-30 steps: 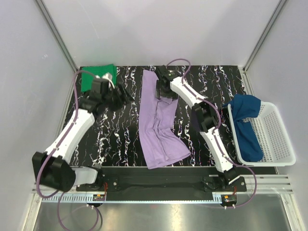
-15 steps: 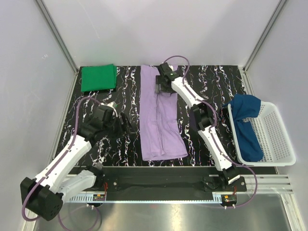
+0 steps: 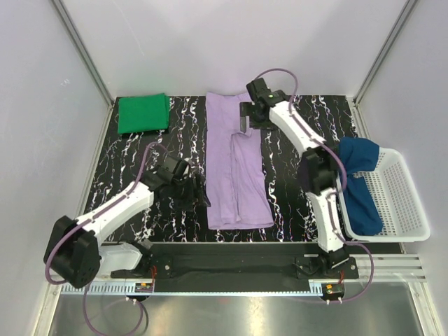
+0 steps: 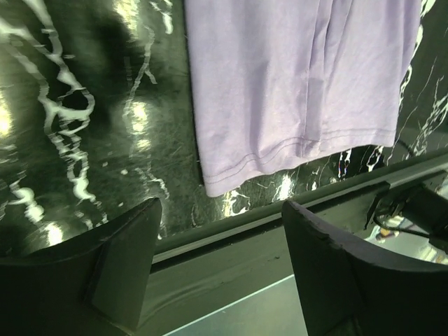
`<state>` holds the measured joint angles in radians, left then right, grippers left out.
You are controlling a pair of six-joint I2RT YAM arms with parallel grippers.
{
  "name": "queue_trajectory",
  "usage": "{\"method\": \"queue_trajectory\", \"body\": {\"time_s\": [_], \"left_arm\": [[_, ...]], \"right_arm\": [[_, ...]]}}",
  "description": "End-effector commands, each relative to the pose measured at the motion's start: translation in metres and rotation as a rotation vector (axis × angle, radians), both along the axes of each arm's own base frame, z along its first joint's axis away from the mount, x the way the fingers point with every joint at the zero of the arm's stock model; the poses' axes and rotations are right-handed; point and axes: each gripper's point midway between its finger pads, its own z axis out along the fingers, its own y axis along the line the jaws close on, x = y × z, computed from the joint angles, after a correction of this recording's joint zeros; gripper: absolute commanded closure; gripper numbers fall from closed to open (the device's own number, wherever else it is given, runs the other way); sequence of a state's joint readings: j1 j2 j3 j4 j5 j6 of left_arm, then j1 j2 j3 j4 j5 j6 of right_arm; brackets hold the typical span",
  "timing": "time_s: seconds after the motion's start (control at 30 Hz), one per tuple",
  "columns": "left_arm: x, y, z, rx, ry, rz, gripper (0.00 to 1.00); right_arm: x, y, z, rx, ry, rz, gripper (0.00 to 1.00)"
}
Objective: Fold and stack the t-shirts
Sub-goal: Fold the tshirt
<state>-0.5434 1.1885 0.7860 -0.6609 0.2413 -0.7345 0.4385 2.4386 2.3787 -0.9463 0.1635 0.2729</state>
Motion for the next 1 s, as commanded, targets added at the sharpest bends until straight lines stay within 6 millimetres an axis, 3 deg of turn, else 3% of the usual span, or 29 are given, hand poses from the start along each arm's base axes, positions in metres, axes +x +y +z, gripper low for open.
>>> {"method": "queue_trajectory", "body": {"time_s": [0.0,0.03,0.1,0.13,0.23,0.37,0.4,0.43,0.5,0.7,0.97], "left_arm": [[0.002,-0.028,0.004,-0.113,-0.002,-0.076,0.28],[0.006,-0.035,0.01,-0.134,-0.021,-0.085,0.35],[0.01,-0.044,0.011,-0.16,-0.019,-0.098,0.42],[0.012,-0.047,0.012,-0.166,-0.015,-0.099,0.44],[0.008,-0.047,-0.004,-0.131,0.073,-0.079,0.49],[-0.005,-0.031,-0.031,-0.047,0.163,-0.032,0.48],[-0.006,-0.031,-0.034,-0.048,0.167,-0.03,0.47],[-0.008,-0.031,-0.038,-0.051,0.174,-0.03,0.45],[-0.014,-0.035,-0.044,-0.085,0.198,-0.047,0.39],[-0.023,-0.039,-0.061,-0.098,0.273,-0.047,0.39],[-0.036,-0.033,-0.08,-0.093,0.329,-0.015,0.41]], "right_arm": [[-0.07,-0.01,0.088,0.108,0.002,0.024,0.06],[-0.102,-0.016,0.084,0.137,0.046,0.024,0.07],[-0.138,-0.009,0.081,0.239,0.104,0.061,0.09],[-0.164,-0.017,0.076,0.262,0.117,0.065,0.1],[-0.21,-0.03,0.06,0.304,0.159,0.044,0.14],[-0.259,-0.032,0.033,0.39,0.248,0.049,0.34],[-0.266,-0.033,0.032,0.414,0.246,0.035,0.35],[-0.276,-0.036,0.014,0.412,0.273,0.027,0.36],[-0.285,-0.039,0.003,0.415,0.289,0.021,0.37],[-0.313,-0.055,-0.033,0.385,0.364,-0.039,0.32],[-0.332,-0.046,-0.051,0.476,0.449,-0.062,0.32]]}}
